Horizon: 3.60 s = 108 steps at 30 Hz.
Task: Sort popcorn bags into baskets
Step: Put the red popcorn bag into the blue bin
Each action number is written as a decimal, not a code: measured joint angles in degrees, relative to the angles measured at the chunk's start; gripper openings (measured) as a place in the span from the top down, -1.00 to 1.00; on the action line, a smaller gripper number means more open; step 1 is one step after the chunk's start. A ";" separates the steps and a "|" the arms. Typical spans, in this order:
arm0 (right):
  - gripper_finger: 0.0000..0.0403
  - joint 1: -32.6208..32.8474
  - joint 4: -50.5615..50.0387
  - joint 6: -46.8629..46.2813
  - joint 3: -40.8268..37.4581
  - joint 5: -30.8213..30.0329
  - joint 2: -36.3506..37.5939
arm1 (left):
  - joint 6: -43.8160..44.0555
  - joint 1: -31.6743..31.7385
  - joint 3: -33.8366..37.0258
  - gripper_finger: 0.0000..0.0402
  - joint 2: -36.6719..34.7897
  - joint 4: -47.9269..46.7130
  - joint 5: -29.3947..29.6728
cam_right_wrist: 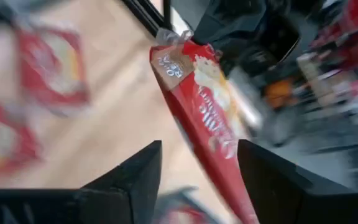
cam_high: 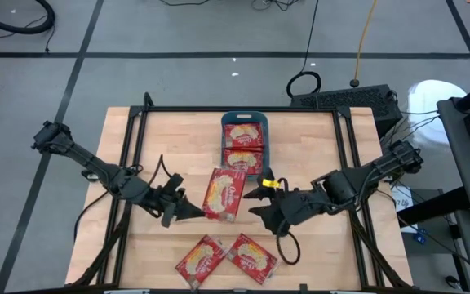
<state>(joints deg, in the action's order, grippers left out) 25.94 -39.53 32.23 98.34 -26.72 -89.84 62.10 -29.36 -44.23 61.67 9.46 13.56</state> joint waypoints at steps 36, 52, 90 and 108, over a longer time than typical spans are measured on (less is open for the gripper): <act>0.75 -0.86 26.03 31.95 -12.59 -11.09 0.00 | -1.66 3.10 0.00 0.97 0.02 5.64 -5.72; 0.95 1.41 26.29 22.18 -12.59 -29.90 2.83 | -3.79 7.07 -1.86 -0.16 -4.30 2.07 -1.32; 0.95 -13.21 -4.08 -40.04 -11.32 10.96 4.48 | -57.68 17.51 -76.65 -0.19 40.57 -67.10 -2.63; 0.94 -13.14 -2.54 -38.44 -11.34 13.66 5.27 | -61.10 20.84 -75.73 0.90 43.78 -73.51 -7.68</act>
<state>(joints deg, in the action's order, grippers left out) 12.80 -42.06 -6.22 87.00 -13.06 -84.58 1.00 -8.52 -119.95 105.45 -64.05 5.88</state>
